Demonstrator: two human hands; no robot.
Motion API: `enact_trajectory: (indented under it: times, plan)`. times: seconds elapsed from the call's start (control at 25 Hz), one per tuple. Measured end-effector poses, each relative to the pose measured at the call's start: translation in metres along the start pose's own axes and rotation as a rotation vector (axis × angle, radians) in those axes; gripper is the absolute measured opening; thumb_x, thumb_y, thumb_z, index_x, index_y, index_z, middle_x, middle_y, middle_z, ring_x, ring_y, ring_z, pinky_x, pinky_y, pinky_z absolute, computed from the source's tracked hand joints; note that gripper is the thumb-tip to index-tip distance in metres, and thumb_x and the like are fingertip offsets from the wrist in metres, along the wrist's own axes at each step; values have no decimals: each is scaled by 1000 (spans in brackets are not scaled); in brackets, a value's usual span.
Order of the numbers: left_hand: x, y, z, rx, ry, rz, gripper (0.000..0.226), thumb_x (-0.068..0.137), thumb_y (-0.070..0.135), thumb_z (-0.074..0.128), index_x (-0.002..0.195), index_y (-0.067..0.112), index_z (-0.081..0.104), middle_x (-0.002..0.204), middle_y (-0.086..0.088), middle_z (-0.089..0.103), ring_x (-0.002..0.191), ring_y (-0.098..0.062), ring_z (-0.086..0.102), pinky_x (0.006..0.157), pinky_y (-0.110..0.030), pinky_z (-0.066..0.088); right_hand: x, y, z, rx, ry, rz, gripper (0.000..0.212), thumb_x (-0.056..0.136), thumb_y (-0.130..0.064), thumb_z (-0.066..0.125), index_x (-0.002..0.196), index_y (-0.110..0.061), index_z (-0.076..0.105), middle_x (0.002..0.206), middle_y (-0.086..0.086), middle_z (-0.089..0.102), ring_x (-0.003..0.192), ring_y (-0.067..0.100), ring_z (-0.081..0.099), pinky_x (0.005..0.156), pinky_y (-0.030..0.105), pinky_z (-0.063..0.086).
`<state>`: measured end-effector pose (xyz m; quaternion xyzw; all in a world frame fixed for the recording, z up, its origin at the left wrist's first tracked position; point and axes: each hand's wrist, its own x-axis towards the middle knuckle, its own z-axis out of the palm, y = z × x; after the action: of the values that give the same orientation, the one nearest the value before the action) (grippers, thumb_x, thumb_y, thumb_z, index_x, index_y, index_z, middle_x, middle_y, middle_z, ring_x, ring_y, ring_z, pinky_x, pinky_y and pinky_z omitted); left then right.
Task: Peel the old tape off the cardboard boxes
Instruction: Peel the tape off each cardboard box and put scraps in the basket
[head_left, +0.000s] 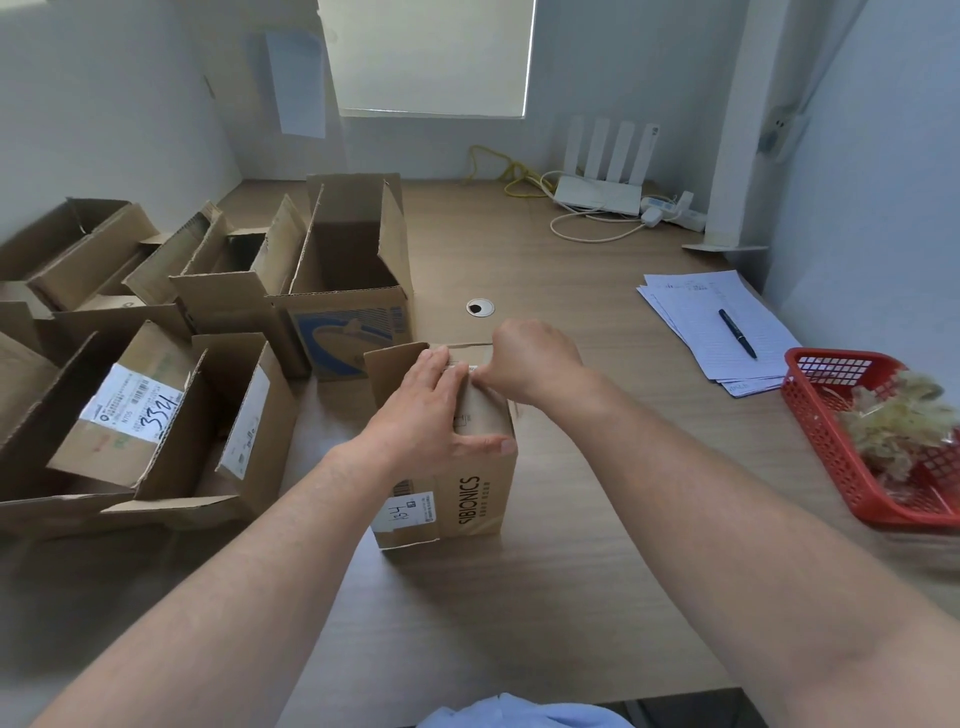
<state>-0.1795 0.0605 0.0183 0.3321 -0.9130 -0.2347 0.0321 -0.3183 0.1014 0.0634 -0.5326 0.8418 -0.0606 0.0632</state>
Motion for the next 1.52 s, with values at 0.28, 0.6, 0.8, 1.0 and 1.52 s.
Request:
enact_trajectory:
  times: [0.28,0.6,0.8,1.0,1.52]
  plan:
    - [2,-1,3,-2,14,7,115,66,79,56,153,17,13,161,-4,-6,146,-16,-14,112,-28,-3,8,0,-6,160,-177,128,21,75,-19,55,55,-12,56,40,0,59,47,16,59,48,20,42]
    - [1,0,1,-4,-20,1,124,55,86,46,153,18,12,161,-4,-7,146,-16,-15,114,-32,-1,10,-2,-1,329,-269,262,19,78,-22,64,66,-8,58,55,8,61,53,24,65,68,31,57]
    - [3,-1,2,-5,-20,4,128,51,88,42,153,17,12,161,-3,-7,146,-16,-15,112,-30,-3,10,-1,-3,347,-266,264,13,78,-14,56,67,-7,60,56,10,62,54,25,66,67,31,58]
    - [3,-2,2,-15,-19,13,126,51,87,44,153,19,13,161,-3,-6,146,-16,-15,113,-31,-2,10,-1,-1,369,-254,276,15,75,-22,62,71,-8,62,50,8,61,50,24,64,62,29,56]
    - [1,1,1,7,-18,3,132,47,91,38,153,17,11,161,-3,-7,146,-16,-15,109,-28,-5,9,-4,-18,286,-326,294,15,87,-20,53,89,-8,62,76,8,63,70,25,63,83,37,55]
